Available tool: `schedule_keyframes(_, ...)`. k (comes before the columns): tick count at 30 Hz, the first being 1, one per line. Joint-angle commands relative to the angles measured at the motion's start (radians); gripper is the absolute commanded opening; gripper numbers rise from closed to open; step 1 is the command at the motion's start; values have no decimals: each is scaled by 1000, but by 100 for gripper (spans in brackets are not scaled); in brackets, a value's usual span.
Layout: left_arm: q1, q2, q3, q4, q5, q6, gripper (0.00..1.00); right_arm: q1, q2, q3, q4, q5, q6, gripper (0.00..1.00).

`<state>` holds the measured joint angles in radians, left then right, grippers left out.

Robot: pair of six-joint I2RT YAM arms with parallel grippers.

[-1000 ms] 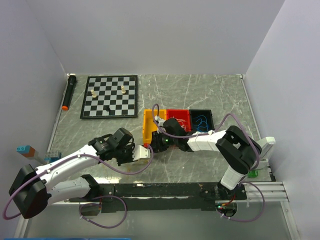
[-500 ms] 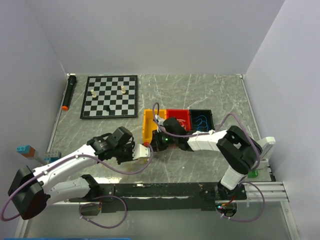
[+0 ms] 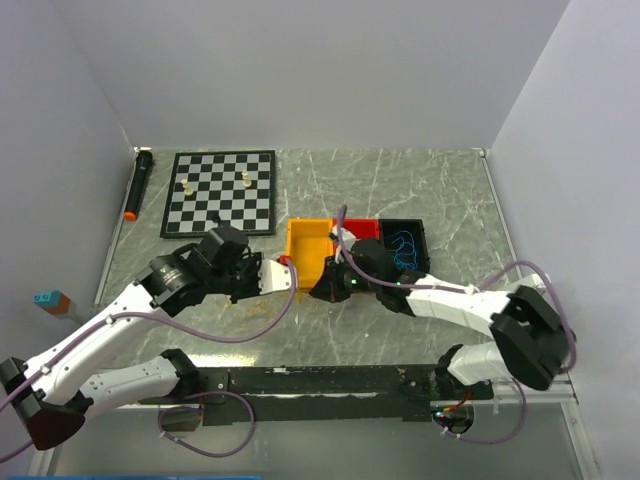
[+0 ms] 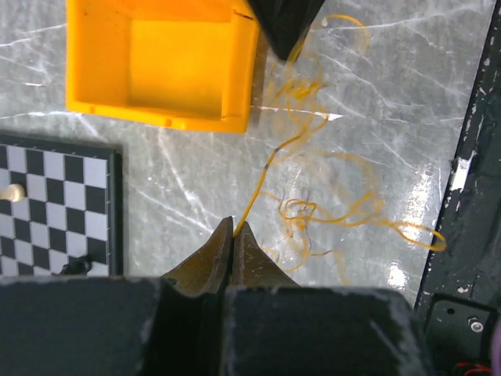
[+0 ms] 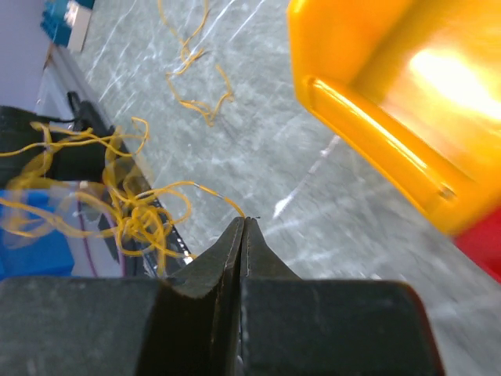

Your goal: Untangle the cables

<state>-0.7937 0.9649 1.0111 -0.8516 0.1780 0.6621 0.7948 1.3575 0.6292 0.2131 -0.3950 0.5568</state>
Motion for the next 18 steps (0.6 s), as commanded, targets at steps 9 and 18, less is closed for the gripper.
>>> schedule_keyframes(9, -2, -113, 40, -41, -175, 19, 1, -170, -573, 6, -463, 477, -204, 0)
schedule_keyframes(18, -2, -115, 79, -44, -108, 5, 1, -241, -580, 99, -428, 198, -192, 0)
